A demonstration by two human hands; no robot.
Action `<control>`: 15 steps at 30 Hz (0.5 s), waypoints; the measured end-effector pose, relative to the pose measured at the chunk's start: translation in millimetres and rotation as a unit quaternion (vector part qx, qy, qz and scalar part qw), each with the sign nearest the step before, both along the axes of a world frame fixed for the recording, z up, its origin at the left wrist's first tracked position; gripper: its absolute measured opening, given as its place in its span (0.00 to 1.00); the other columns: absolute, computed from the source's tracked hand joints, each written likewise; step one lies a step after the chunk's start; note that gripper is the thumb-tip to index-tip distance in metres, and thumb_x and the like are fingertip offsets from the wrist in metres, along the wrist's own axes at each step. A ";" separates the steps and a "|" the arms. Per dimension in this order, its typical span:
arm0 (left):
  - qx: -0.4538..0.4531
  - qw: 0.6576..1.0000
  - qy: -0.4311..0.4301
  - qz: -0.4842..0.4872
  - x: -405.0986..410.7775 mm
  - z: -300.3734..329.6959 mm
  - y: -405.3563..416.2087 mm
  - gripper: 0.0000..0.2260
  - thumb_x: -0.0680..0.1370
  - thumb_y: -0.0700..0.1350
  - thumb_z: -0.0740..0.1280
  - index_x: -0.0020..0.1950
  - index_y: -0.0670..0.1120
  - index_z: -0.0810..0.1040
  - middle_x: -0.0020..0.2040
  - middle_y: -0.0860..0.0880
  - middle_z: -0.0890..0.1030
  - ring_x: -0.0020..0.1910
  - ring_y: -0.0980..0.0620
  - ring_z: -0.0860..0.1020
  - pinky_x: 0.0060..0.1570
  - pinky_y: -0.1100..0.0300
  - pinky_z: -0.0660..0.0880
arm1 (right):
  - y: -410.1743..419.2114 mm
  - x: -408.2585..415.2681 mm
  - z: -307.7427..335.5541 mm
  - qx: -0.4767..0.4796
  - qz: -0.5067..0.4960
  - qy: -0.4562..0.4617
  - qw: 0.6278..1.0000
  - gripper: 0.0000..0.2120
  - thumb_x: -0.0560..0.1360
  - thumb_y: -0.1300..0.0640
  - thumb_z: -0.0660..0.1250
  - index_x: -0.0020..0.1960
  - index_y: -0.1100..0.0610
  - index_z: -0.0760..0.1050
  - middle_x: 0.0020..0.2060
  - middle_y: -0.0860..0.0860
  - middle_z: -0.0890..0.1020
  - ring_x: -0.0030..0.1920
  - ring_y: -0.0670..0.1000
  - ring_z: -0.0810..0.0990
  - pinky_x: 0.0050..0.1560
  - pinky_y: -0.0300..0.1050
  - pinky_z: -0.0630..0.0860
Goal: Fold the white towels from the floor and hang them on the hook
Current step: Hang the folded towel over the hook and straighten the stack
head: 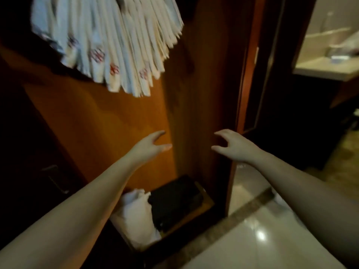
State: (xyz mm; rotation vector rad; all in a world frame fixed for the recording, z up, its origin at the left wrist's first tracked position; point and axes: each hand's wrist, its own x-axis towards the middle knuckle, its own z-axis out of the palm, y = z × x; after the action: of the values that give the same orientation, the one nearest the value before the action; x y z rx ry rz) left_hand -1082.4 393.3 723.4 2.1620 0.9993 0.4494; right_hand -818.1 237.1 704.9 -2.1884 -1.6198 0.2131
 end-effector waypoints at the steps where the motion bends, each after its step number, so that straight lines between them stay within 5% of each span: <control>1: -0.007 1.000 0.005 -0.015 7.8 -14.7 -10.0 0.31 0.78 0.58 0.69 0.79 0.58 0.61 0.80 0.52 0.63 0.77 0.49 0.62 0.66 0.53 0.64 | -17.1 1.4 -16.9 -0.005 -0.013 0.010 1.000 0.33 0.78 0.38 0.65 0.78 0.52 0.64 0.76 0.51 0.67 0.75 0.51 0.66 0.74 0.50 0.65; 6: -0.049 0.995 0.043 -0.074 58.2 -80.5 -55.8 0.29 0.80 0.58 0.67 0.79 0.58 0.61 0.79 0.51 0.63 0.76 0.47 0.63 0.62 0.57 0.62 | -91.2 16.8 -92.1 -0.031 -0.075 0.055 0.995 0.32 0.78 0.39 0.65 0.76 0.54 0.67 0.74 0.52 0.70 0.73 0.53 0.68 0.73 0.48 0.63; 15: -0.156 0.974 0.091 -0.138 213.8 -179.5 -124.7 0.26 0.80 0.57 0.67 0.77 0.58 0.66 0.78 0.52 0.66 0.76 0.49 0.64 0.68 0.50 0.63 | -188.3 103.6 -197.3 -0.065 -0.219 0.161 0.960 0.31 0.77 0.40 0.68 0.74 0.54 0.70 0.73 0.52 0.72 0.72 0.52 0.69 0.64 0.42 0.63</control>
State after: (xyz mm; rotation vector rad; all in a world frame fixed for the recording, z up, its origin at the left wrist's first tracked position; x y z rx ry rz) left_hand -868.6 268.7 543.9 2.0357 0.7871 -0.0369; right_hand -714.5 48.8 507.6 -2.3940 -0.9435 0.5244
